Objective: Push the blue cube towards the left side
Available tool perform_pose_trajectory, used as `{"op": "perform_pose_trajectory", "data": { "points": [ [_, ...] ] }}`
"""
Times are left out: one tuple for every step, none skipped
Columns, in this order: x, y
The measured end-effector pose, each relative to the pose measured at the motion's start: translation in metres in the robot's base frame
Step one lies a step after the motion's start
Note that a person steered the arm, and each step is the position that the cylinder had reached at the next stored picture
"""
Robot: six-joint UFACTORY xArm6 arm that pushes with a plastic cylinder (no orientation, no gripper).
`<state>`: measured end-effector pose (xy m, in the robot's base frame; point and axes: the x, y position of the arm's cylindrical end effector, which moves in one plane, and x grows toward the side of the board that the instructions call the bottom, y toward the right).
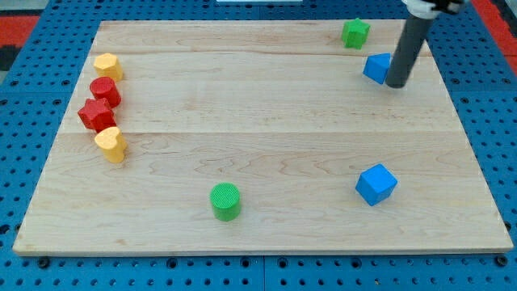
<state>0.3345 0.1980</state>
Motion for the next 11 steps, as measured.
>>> {"op": "perform_pose_trajectory", "data": {
  "points": [
    [-0.032, -0.029],
    [-0.055, -0.028],
    [0.02, -0.008],
    [0.099, 0.033],
    [0.176, 0.055],
    [0.208, -0.006],
    [0.2, -0.079],
    [0.227, -0.076],
    [0.235, -0.101],
    [0.193, -0.116],
    [0.154, -0.121]
  ]
}}
